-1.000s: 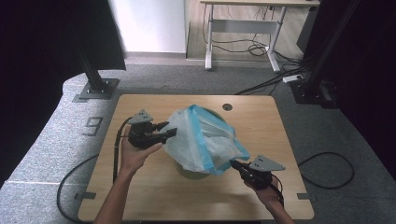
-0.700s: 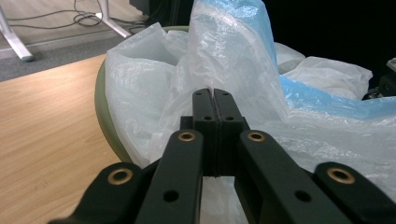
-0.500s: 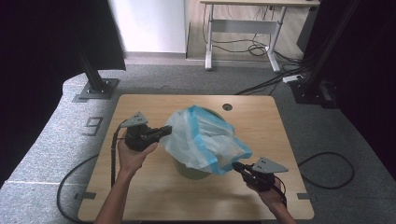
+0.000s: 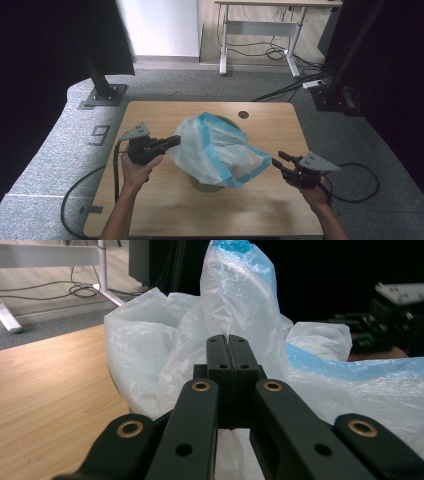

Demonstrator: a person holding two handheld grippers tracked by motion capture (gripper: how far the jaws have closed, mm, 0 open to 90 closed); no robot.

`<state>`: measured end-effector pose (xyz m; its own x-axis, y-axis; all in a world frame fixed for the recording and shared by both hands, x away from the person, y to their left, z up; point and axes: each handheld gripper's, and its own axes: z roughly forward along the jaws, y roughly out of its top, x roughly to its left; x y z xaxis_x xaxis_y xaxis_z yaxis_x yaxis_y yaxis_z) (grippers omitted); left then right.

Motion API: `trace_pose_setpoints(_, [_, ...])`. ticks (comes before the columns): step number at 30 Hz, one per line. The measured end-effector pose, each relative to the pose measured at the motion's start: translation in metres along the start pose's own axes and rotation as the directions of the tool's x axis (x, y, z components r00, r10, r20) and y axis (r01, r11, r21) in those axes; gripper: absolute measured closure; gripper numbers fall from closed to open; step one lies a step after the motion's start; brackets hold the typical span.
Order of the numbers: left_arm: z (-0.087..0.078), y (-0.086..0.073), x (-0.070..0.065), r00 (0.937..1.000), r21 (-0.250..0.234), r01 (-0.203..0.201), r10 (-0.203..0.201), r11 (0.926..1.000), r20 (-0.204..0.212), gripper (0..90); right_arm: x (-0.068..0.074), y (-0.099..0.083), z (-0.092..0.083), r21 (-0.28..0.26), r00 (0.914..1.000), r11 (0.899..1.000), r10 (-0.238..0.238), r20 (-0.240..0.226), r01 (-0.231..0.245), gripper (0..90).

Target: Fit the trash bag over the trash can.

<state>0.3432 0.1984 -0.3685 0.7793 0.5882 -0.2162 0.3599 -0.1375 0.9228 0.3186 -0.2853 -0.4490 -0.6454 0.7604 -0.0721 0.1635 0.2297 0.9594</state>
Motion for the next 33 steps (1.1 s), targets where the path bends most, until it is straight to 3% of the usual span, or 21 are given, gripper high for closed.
trace_pose_setpoints(5, [0.001, 0.0, -0.001, 0.9999, 0.004, -0.012, 0.012, 0.9999, 0.007, 90.0, -0.009, 0.024, 0.026, -0.035, 0.9977, 0.999, 0.014, -0.066, -0.017, 54.2])
trace_pose_setpoints(10, [0.0, -0.002, -0.002, 0.9997, 0.006, -0.021, 0.021, 0.9998, 0.012, 90.0, -0.002, 0.038, 0.047, -0.049, 0.991, 0.998, 0.034, -0.13, -0.041, 51.6])
trace_pose_setpoints(16, [0.001, -0.003, -0.003, 0.9996, 0.006, -0.024, 0.024, 0.9997, 0.018, 90.0, 0.014, 0.045, 0.054, -0.058, 0.9808, 0.996, 0.049, -0.189, -0.061, 48.8])
trace_pose_setpoints(23, [0.001, -0.003, -0.003, 0.9996, 0.005, -0.023, 0.023, 0.9997, 0.02, 90.0, 0.017, 0.059, 0.063, -0.044, 0.9708, 0.994, 0.093, -0.221, -0.105, 42.4])
trace_pose_setpoints(29, [-0.001, -0.003, -0.003, 0.9995, 0.0, -0.023, 0.023, 0.9997, 0.022, 90.0, 0.023, 0.064, 0.073, -0.015, 0.9655, 0.995, 0.094, -0.243, -0.101, 40.5])
trace_pose_setpoints(31, [-0.002, -0.003, -0.004, 0.9993, -0.004, -0.026, 0.026, 0.9997, 0.026, 90.0, 0.025, 0.066, 0.074, -0.006, 0.967, 0.996, 0.089, -0.239, -0.093, 43.6])
trace_pose_setpoints(33, [-0.003, -0.003, -0.005, 0.999, -0.009, -0.029, 0.03, 0.9995, 0.033, 90.0, 0.028, 0.067, 0.074, -0.005, 0.9684, 0.996, 0.081, -0.236, -0.084, 54.2])
